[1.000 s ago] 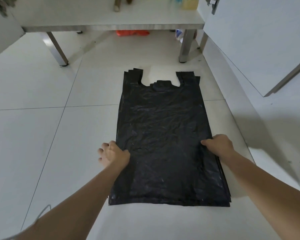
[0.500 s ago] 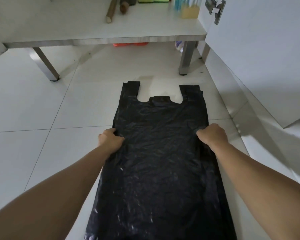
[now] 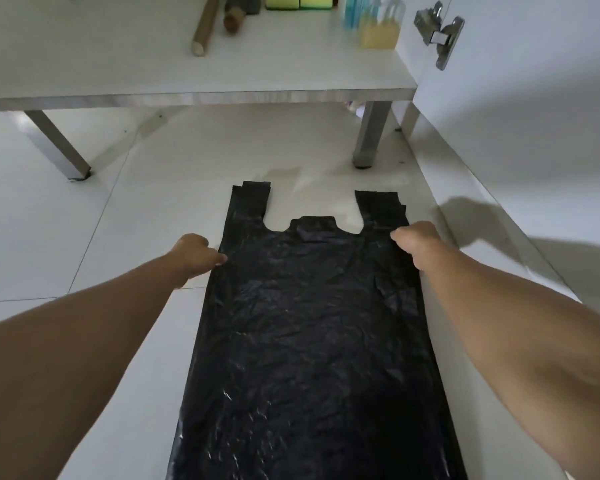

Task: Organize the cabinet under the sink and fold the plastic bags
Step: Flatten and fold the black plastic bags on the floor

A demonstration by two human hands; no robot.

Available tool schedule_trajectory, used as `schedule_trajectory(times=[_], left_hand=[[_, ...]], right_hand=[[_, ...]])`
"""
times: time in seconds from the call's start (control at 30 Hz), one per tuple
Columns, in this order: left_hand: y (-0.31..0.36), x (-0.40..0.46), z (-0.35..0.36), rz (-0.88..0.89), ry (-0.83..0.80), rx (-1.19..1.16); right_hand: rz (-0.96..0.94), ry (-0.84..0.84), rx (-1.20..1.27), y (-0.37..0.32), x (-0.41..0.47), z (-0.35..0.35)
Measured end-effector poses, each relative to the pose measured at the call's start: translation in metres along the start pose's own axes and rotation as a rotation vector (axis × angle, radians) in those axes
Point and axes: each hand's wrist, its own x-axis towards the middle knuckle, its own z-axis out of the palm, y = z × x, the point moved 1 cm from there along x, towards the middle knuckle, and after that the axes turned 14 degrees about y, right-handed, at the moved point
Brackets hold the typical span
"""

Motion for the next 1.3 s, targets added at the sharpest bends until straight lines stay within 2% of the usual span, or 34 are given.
schedule_trajectory(times=[0.17,0.3,0.4,0.6,0.7,0.83,0.93,1.03,1.3], left_hand=[[0.019,0.035,0.021,-0.011,-0.045,-0.24],[0.038,0.06,0.037,-0.11,-0.042,-0.415],[0.046,0.07,0.042,-0.193,-0.077,-0.463],[0.05,0.079,0.04,-0.265,-0.107,-0.528],[0.055,0.08,0.042,-0.188,-0.088,-0.515],[0.057,0.078,0.045,-0.127,-0.041,-0.354],[0.062,0.071,0.04,-0.159,-0.058,-0.359],[0.064,0.074,0.039,-0.196,-0.145,-0.388],[0.062,0.088,0.061,-0.087,-0.045,-0.162]], right_hand=[[0.115,-0.079,0.117,-0.006,0.026,0.011],[0.124,-0.136,0.064,-0.014,0.036,0.016],[0.046,-0.157,0.106,-0.01,0.043,0.023],[0.05,-0.167,0.142,-0.008,0.037,0.022],[0.048,-0.163,0.148,-0.004,0.038,0.023],[0.123,-0.12,0.176,0.001,0.037,0.025],[0.222,-0.05,0.183,-0.002,0.03,0.021],[0.269,-0.046,0.203,-0.003,0.027,0.02],[0.193,-0.038,0.151,-0.006,0.025,0.022]])
